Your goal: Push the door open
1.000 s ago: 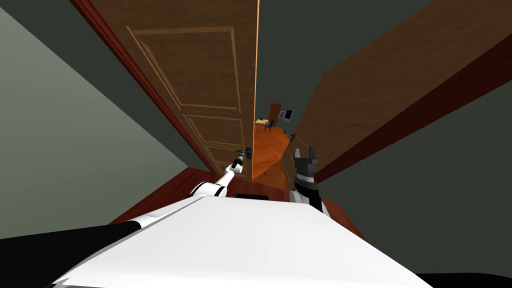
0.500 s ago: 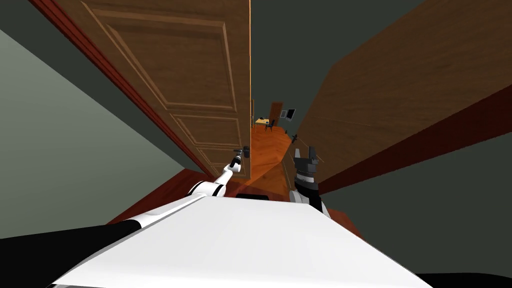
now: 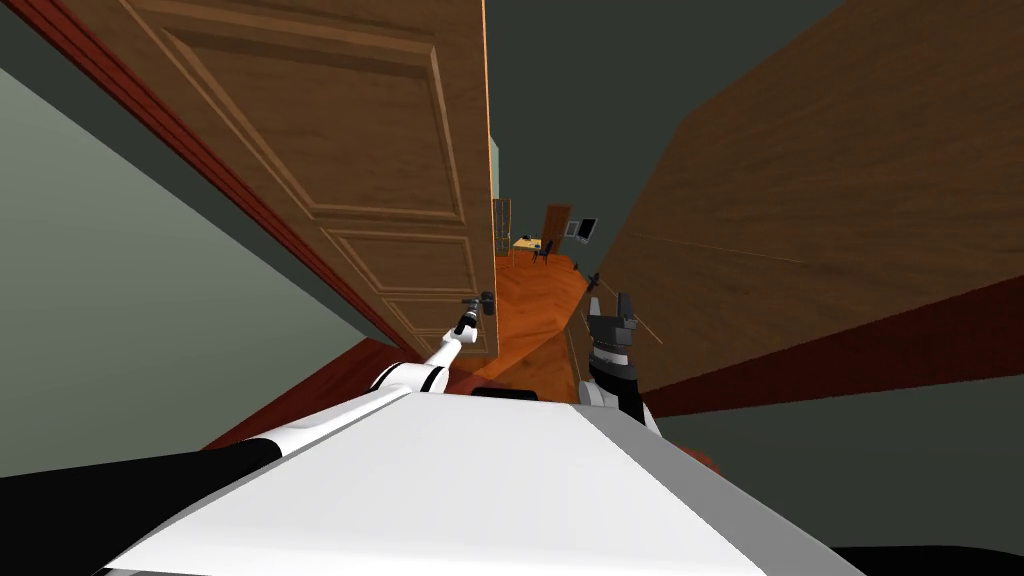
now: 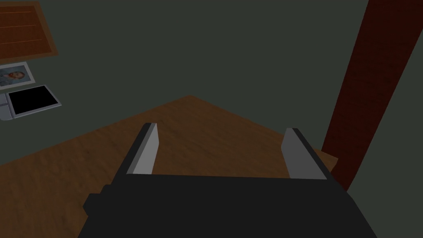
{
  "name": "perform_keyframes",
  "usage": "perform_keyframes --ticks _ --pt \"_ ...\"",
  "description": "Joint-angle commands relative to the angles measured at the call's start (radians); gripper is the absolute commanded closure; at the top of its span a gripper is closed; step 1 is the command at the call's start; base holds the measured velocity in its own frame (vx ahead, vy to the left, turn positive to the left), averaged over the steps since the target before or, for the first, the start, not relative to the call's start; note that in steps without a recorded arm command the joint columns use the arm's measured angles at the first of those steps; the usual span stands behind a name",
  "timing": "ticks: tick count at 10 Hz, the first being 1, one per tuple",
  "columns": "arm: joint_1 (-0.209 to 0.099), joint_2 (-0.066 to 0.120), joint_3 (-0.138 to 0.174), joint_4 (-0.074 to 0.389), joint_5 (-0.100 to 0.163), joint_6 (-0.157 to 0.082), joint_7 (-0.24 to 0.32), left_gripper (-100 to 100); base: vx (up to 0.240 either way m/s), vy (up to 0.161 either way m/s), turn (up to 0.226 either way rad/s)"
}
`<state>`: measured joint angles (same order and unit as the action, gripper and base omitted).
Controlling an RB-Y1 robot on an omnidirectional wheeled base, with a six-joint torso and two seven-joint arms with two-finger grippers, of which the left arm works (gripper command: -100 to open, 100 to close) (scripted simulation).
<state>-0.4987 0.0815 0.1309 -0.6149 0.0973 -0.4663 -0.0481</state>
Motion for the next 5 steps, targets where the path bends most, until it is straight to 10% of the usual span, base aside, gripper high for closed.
perform_keyframes --ticks 1,5 --pt "0.014 0.012 0.018 -0.031 0.004 0.009 -0.009 100 0.132 -0.103 0.082" --pt "0.018 0.027 0.057 -0.030 0.017 0.008 -0.021 100 0.106 -0.083 0.044"
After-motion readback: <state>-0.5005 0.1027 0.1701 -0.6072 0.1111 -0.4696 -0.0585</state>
